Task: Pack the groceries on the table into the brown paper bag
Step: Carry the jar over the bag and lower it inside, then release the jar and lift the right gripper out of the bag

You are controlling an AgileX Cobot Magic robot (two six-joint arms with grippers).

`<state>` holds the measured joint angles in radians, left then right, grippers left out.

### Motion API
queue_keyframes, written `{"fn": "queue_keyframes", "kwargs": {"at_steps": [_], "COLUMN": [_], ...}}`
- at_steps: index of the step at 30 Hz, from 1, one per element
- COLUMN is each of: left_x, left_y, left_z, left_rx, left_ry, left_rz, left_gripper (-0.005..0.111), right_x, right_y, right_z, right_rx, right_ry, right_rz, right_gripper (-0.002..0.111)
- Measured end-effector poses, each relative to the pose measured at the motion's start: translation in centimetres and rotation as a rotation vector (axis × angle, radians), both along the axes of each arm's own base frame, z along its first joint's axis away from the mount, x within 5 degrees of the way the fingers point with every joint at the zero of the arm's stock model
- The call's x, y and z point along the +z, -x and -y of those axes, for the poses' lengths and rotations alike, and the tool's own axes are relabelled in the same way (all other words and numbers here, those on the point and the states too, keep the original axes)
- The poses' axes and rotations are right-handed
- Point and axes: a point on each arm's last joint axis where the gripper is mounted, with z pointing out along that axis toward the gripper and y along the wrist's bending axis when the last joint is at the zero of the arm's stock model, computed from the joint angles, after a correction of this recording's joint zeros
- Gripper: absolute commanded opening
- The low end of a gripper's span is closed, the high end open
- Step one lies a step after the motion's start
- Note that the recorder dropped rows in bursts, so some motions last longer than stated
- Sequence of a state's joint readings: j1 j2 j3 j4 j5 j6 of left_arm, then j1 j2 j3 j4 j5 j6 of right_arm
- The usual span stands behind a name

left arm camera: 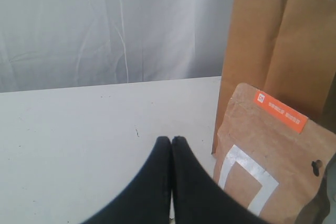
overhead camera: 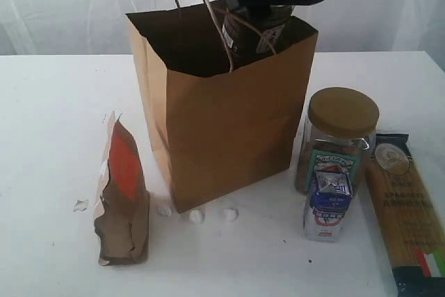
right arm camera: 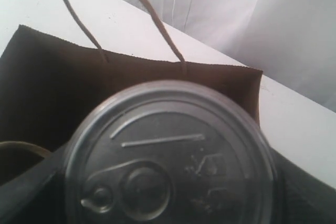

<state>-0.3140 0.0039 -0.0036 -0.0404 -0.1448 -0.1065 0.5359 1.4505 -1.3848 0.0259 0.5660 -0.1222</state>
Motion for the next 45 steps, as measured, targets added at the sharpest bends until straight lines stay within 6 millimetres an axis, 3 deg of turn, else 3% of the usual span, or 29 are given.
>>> {"fn": "queue_keyframes", "kwargs": {"at_steps": [4,9,23,32,45], "left_x": [0.0,0.0,0.0,0.0,0.0], "left_y": [0.0,0.0,0.0,0.0,0.0], "left_z": [0.0,0.0,0.0,0.0,0.0], "left_rx": [0.000,0.000,0.000,0.000,0.000], "left_ry": [0.000,0.000,0.000,0.000,0.000], "left_rz": [0.000,0.000,0.000,0.000,0.000], "left_gripper": [0.000,0.000,0.000,0.000,0.000], "right_x": [0.0,0.0,-0.6,-1.0,-0.8], "right_y": [0.0,0.0,-0.8,-1.3,-1.6], "right_z": [0.0,0.0,-0.5,-0.7,-0.9], "right_rx": [0.000,0.000,0.016,0.015,0.014], "right_ry": [0.000,0.000,0.056,0.073,0.055], "right_rz": [0.000,0.000,-0.052,-0.081,-0.051], "right_gripper": [0.052,0.062,0.063,0.080,0.080]}}
